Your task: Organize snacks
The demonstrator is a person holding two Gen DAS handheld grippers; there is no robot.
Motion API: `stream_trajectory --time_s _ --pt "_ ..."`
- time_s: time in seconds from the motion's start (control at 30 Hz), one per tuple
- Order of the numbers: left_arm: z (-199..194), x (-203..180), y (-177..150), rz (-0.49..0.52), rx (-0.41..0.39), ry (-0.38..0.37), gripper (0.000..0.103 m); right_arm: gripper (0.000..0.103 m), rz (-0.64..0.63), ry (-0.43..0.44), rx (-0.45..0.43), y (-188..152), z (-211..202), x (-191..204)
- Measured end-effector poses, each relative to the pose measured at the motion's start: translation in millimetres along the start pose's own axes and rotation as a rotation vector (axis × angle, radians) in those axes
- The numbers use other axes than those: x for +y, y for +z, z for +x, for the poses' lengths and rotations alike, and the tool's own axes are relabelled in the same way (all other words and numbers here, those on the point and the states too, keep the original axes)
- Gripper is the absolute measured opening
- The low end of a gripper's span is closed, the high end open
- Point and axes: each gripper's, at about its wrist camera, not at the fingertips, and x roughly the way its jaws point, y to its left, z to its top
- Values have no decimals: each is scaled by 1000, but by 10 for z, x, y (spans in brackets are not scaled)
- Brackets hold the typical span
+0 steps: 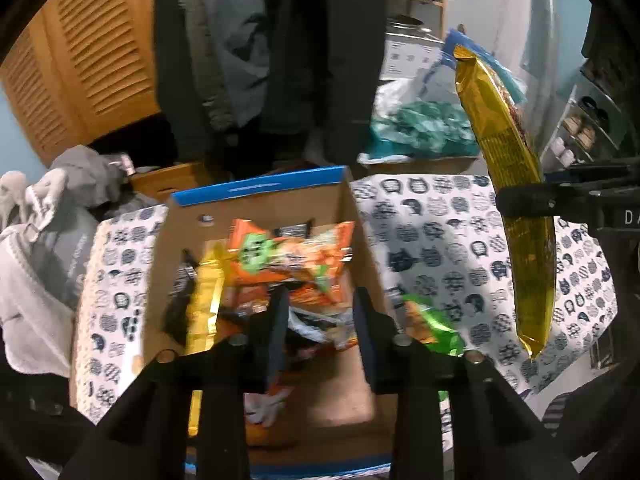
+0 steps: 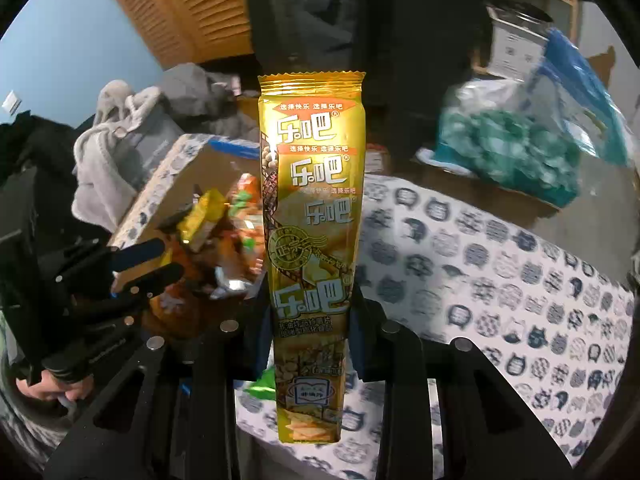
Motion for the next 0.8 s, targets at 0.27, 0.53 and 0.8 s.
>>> stream_trajectory --time_s 0.27,0.53,0.8 --pt "-36 507 -204 -98 1 53 46 30 -30 66 44 238 308 454" --pt "-56 735 -314 -139 -10 102 63 30 -35 122 91 436 669 833" --pt "-30 812 -380 -124 -9 121 75 43 -23 116 130 455 907 964"
